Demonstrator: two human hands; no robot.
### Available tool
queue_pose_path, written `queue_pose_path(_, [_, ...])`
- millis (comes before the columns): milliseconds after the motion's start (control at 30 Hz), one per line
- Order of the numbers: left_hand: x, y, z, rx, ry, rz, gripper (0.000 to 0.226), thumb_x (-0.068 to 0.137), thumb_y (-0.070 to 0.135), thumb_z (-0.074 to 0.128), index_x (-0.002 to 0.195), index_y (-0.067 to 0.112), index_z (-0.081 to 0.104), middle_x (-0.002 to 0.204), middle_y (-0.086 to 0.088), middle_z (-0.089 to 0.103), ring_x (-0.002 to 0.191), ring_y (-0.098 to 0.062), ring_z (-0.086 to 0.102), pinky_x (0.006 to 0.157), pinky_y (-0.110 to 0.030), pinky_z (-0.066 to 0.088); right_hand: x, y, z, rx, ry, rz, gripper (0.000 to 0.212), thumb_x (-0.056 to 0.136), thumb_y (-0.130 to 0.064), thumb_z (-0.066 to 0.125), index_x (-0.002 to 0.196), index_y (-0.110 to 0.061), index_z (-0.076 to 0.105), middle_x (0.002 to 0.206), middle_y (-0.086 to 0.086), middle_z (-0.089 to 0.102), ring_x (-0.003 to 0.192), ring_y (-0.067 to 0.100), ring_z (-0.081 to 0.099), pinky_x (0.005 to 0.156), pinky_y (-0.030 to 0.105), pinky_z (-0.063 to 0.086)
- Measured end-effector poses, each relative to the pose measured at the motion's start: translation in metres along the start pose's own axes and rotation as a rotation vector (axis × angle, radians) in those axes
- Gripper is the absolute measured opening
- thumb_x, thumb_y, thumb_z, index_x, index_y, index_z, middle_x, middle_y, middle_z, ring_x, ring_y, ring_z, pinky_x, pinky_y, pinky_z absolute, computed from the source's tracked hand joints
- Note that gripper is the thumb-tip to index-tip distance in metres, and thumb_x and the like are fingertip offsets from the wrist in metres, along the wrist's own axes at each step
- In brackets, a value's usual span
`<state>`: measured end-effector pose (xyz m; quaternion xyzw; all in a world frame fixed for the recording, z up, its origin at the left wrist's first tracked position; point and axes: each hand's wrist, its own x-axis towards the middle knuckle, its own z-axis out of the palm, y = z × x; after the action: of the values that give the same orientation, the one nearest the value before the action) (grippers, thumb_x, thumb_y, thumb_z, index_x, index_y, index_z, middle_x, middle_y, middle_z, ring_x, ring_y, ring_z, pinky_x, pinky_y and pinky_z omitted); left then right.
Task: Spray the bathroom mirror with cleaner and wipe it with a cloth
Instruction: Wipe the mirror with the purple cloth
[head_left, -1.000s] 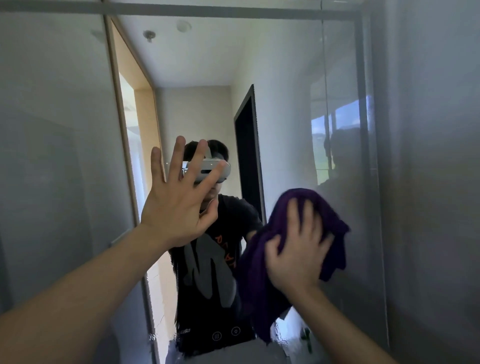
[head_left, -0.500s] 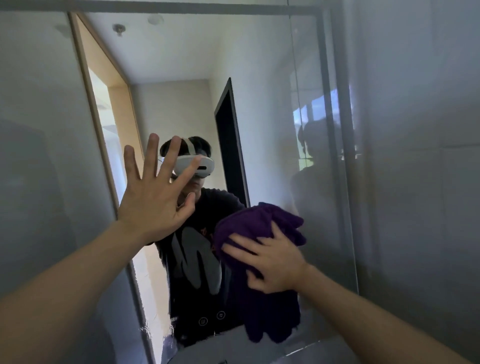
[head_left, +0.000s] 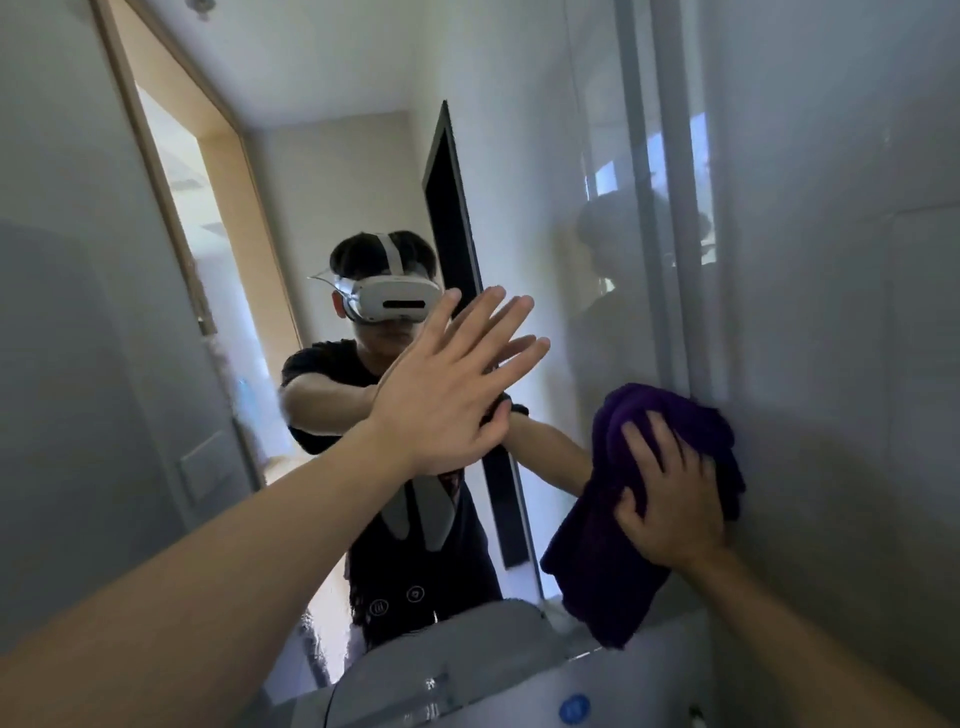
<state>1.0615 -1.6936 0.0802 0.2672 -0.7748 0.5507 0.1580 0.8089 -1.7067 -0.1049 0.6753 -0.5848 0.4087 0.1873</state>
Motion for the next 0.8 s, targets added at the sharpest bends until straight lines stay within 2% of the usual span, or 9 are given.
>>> queue_pose_path(267, [0.002,0.002,0.025,0.055,0.06,0.0,0.068,0.093,0.039,0.04,0.158,0.019,0.034,0.17,-0.015,0.012,0.157,-0.038,0.006,0.122,-0.066,0.011,-0.039,0.015,0.033,0.032,-0.019,0.03,0.072,0.076,-0.038,0.048,0.144,-0.016,0.04,0.148,0.014,0.037,0.112,0.038,0.051,0.088,0.057,0.052])
queue_pose_path(367, [0.002,0.003,0.023,0.063,0.073,-0.009,0.067,0.093,0.038,0.039,0.157,0.018,0.035,0.17,-0.015,0.014,0.157,-0.038,0.007,0.122,-0.066,0.011,-0.059,0.012,0.044,0.048,-0.063,0.115,0.072,0.074,-0.038,0.046,0.142,-0.014,0.042,0.144,0.017,0.039,0.103,0.044,0.062,0.081,0.058,0.055])
queue_pose_path(467, [0.002,0.003,0.023,0.07,0.08,-0.004,0.067,0.093,0.039,0.039,0.157,0.018,0.035,0.17,-0.016,0.014,0.157,-0.038,0.007,0.122,-0.066,0.01,-0.076,0.002,0.055,0.07,-0.086,0.245,0.071,0.072,-0.037,0.044,0.138,-0.011,0.045,0.138,0.026,0.052,0.094,0.05,0.068,0.076,0.063,0.056])
queue_pose_path(533, [0.003,0.003,0.023,0.065,0.081,-0.005,0.067,0.093,0.039,0.04,0.157,0.018,0.035,0.17,-0.015,0.014,0.157,-0.038,0.007,0.122,-0.066,0.01,-0.085,-0.008,0.061,0.126,-0.033,0.336,0.07,0.072,-0.035,0.043,0.138,-0.01,0.045,0.137,0.031,0.055,0.097,0.052,0.067,0.079,0.065,0.053])
queue_pose_path(633, [0.003,0.002,0.026,0.069,0.089,0.001,0.067,0.094,0.04,0.039,0.157,0.018,0.036,0.17,-0.016,0.013,0.157,-0.038,0.007,0.122,-0.066,0.011,-0.093,-0.031,0.072,0.258,0.092,0.508,0.072,0.075,-0.032,0.041,0.141,-0.004,0.046,0.144,0.033,0.048,0.114,0.055,0.058,0.093,0.069,0.045])
queue_pose_path(700, [0.002,0.003,0.027,0.071,0.102,0.002,0.066,0.094,0.04,0.038,0.156,0.018,0.037,0.17,-0.016,0.013,0.157,-0.038,0.008,0.122,-0.066,0.01,-0.095,-0.05,0.079,0.33,0.196,0.651,0.074,0.074,-0.023,0.043,0.143,0.001,0.048,0.149,0.032,0.044,0.126,0.055,0.049,0.102,0.072,0.039])
queue_pose_path(800, [0.002,0.003,0.025,0.065,0.113,-0.001,0.065,0.093,0.039,0.038,0.155,0.017,0.039,0.169,-0.016,0.015,0.156,-0.039,0.01,0.123,-0.065,0.009,-0.093,-0.078,0.083,0.419,0.299,0.825,0.075,0.072,-0.012,0.045,0.145,0.005,0.045,0.151,0.034,0.041,0.134,0.055,0.042,0.107,0.073,0.032])
